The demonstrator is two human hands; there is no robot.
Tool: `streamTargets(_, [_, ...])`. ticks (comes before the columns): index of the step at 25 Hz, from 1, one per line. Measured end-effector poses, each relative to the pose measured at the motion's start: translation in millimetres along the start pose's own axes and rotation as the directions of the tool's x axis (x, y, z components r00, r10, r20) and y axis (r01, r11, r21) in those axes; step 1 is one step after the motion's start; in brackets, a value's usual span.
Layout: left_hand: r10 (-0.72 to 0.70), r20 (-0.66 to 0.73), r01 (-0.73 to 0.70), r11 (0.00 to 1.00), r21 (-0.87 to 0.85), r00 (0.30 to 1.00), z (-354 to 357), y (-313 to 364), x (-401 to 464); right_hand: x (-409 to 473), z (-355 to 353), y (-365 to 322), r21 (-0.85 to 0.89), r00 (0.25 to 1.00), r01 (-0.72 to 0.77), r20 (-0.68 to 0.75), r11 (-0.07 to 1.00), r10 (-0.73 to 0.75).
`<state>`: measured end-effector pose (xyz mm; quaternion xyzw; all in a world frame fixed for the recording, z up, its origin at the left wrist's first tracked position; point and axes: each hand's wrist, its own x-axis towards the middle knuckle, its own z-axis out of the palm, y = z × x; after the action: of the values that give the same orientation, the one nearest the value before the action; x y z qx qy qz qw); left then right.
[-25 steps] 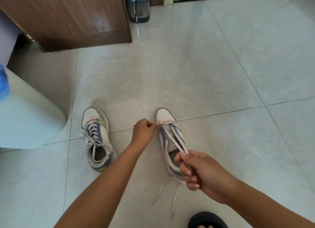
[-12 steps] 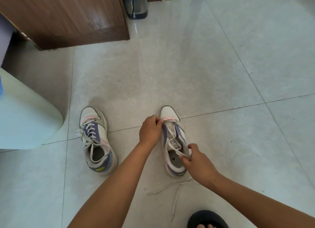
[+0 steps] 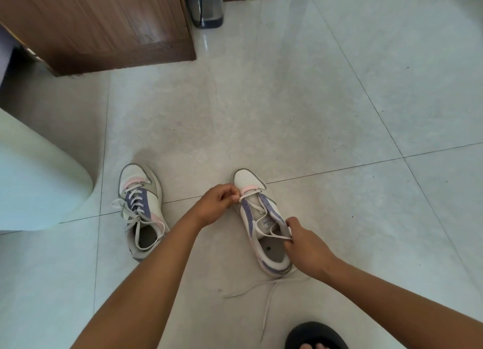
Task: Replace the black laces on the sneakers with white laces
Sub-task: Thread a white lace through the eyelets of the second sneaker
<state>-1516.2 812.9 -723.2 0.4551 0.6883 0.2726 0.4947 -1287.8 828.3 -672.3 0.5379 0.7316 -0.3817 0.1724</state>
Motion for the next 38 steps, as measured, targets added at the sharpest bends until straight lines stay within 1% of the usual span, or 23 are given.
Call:
streamTargets(2, [-0.013, -0.188, 0.025, 0.998, 0.065, 0.982, 3.1, -1.7, -1.1, -4.0, -1.9, -2.9, 0.050, 1.000, -0.011, -0.013, 0.999, 0.011])
streamTargets(4, [-0.041, -0.375, 0.034, 0.999, -0.025, 0.926, 10.2, 4.3, -9.8, -14.6, -7.6, -5.2, 0.161, 0.999, -0.018, -0.024, 0.987, 0.022])
streamTargets(5, [-0.028, -0.414, 0.015, 0.999, -0.033, 0.910, 14.8, 10.0, -18.5, -23.9, -11.8, -8.2, 0.220, 0.999, -0.016, -0.026, 0.975, 0.022])
streamTargets(6, [0.015, -0.403, -0.011, 1.000, 0.011, 0.915, 20.2, 13.9, -28.8, -35.5, -15.7, -11.9, 0.283, 1.000, -0.017, -0.010, 0.959, 0.020])
streamTargets(7, [0.053, -0.350, -0.037, 0.998, 0.050, 0.935, 27.7, 17.0, -40.7, -48.1, -20.7, -17.8, 0.385, 0.999, -0.036, 0.044, 0.922, 0.021])
streamTargets(8, [0.054, -0.287, -0.042, 0.998, 0.048, 0.956, 37.6, 21.8, -53.3, -61.5, -26.6, -24.7, 0.546, 0.990, -0.101, 0.141, 0.832, 0.028])
streamTargets(9, [0.023, -0.234, -0.022, 1.000, 0.005, 0.972, 49.1, 28.6, -66.2, -74.2, -33.0, -33.0, 0.716, 0.965, -0.211, 0.262, 0.666, 0.024])
streamTargets(10, [-0.019, -0.219, 0.013, 1.000, -0.028, 0.976, 61.6, 34.3, -77.4, -84.4, -38.5, -40.7, 0.823, 0.932, -0.318, 0.362, 0.471, -0.003])
streamTargets(11, [-0.067, -0.236, 0.059, 0.998, -0.038, 0.969, 73.8, 40.7, -85.7, -92.6, -42.4, -48.1, 0.871, 0.911, -0.383, 0.412, 0.308, -0.032])
streamTargets(12, [-0.119, -0.271, 0.118, 0.993, -0.020, 0.955, 85.2, 47.9, -90.0, -98.1, -44.2, -53.9, 0.887, 0.901, -0.413, 0.431, 0.205, -0.051])
streamTargets(13, [-0.174, -0.307, 0.182, 0.983, -0.003, 0.936, 95.7, 55.9, -90.1, -101.1, -43.5, -57.1, 0.895, 0.900, -0.422, 0.433, 0.142, -0.057])
streamTargets(16, [-0.304, -0.427, 0.343, 0.939, 0.016, 0.852, 112.4, 69.4, -71.0, -103.9, -33.3, -62.1, 0.929, 0.933, -0.360, 0.360, 0.085, 0.015])
streamTargets(18, [-0.310, -0.478, 0.385, 0.921, 0.065, 0.822, 116.4, 67.9, -59.6, -109.6, -29.3, -61.2, 0.954, 0.960, -0.275, 0.266, 0.116, 0.084])
streamTargets(19, [-0.299, -0.477, 0.381, 0.921, 0.083, 0.826, 117.9, 65.5, -57.4, -114.4, -28.5, -60.2, 0.965, 0.978, -0.199, 0.184, 0.171, 0.099])
streamTargets(21, [-0.263, -0.447, 0.332, 0.939, 0.084, 0.855, 121.5, 61.9, -59.5, -126.5, -30.5, -59.3, 0.948, 1.000, -0.007, -0.002, 0.319, 0.030])
streamTargets(23, [-0.242, -0.426, 0.301, 0.950, 0.078, 0.872, 122.9, 60.7, -61.5, -135.2, -33.8, -61.4, 0.911, 0.995, 0.102, -0.088, 0.399, -0.053])
streamTargets(26, [-0.308, -0.423, 0.358, 0.933, 0.042, 0.852, 118.6, 59.0, -55.8, -136.6, -29.3, -56.0, 0.888, 0.996, 0.071, -0.042, 0.454, -0.073])
streamTargets(31, [-0.309, -0.419, 0.396, 0.908, 0.138, 0.854, 112.4, 60.6, -50.6, -135.9, -23.3, -48.4, 0.823, 0.995, 0.065, -0.009, 0.564, -0.101])
streamTargets(33, [-0.321, -0.388, 0.414, 0.891, 0.185, 0.864, 104.7, 62.3, -54.1, -132.2, -23.1, -45.8, 0.761, 0.995, 0.063, 0.002, 0.645, -0.098])
streamTargets(35, [-0.364, -0.297, 0.434, 0.874, 0.219, 0.883, 88.3, 61.9, -60.7, -128.7, -23.8, -42.2, 0.688, 0.994, 0.094, -0.028, 0.719, -0.103])
streamTargets(36, [-0.384, -0.270, 0.441, 0.876, 0.194, 0.883, 76.5, 62.7, -65.8, -128.4, -25.1, -39.3, 0.641, 0.990, 0.138, -0.073, 0.755, -0.119])
streamTargets(37, [-0.386, -0.280, 0.428, 0.897, 0.107, 0.879, 64.2, 63.0, -70.2, -129.0, -26.4, -34.9, 0.581, 0.981, 0.192, -0.132, 0.791, -0.141])
streamTargets(38, [-0.411, -0.303, 0.412, 0.909, -0.064, 0.860, 53.8, 68.0, -75.3, -130.1, -28.8, -30.3, 0.518, 0.967, 0.248, -0.177, 0.818, -0.182])
